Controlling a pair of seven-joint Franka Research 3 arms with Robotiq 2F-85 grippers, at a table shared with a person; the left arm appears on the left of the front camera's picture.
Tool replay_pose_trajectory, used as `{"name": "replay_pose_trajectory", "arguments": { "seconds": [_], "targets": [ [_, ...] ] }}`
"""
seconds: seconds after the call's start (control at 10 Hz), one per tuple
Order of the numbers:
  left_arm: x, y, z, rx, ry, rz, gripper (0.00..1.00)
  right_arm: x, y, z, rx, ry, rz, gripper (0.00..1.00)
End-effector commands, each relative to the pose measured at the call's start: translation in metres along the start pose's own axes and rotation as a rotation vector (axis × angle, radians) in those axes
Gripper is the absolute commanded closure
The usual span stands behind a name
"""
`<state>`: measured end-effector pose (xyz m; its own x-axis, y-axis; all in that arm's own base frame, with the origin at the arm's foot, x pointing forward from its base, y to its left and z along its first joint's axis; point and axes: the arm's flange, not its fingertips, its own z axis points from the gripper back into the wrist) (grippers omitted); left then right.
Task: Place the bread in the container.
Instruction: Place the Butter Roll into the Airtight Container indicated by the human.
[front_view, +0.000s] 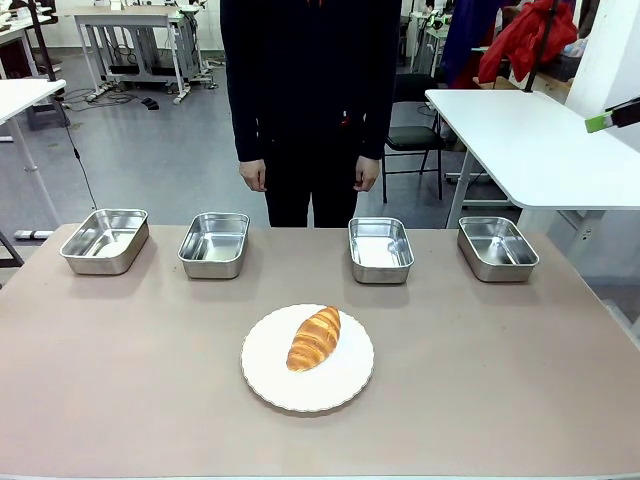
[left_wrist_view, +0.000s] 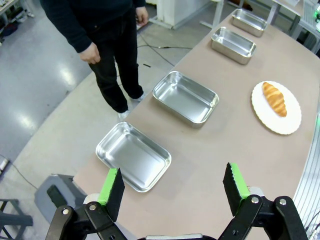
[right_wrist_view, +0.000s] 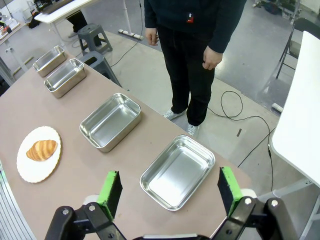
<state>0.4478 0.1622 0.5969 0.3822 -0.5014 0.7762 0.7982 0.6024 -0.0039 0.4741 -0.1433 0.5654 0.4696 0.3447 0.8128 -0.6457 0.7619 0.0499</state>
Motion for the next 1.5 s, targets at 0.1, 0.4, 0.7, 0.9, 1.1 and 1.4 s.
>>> {"name": "replay_pose_trajectory", "arguments": {
  "seconds": [0.1,0.4,0.7,0.9,1.1,1.4],
  "targets": [
    [0.0008,-0.0009,0.0003,-0.004,-0.002,-0.006,0.0,0.0012,0.0006,0.0,0.003,-0.007,0.002,0.0],
    [0.0008,-0.0009,0.0003,-0.004,-0.002,-0.006,0.0,0.0012,0.0006,0.0,0.003,-0.007,0.002,0.0],
    [0.0008,-0.0009,0.0003,-0.004,-0.002,-0.006,0.0,0.0012,0.0006,0.0,0.003,-0.007,0.002,0.0],
    [0.0008,-0.0009,0.0003,-0.004,-0.002,-0.006,0.0,0.0012,0.0006,0.0,0.003,-0.007,0.002,0.0],
    [0.0008,-0.0009,0.0003,-0.004,-0.002,-0.006,0.0,0.0012,0.0006,0.0,0.003,-0.007,0.002,0.0],
    [0.0008,-0.0009,0.0003,-0.004,-0.002,-0.006,0.0,0.0012,0.0006,0.0,0.003,-0.007,0.002,0.0]
  ]
}}
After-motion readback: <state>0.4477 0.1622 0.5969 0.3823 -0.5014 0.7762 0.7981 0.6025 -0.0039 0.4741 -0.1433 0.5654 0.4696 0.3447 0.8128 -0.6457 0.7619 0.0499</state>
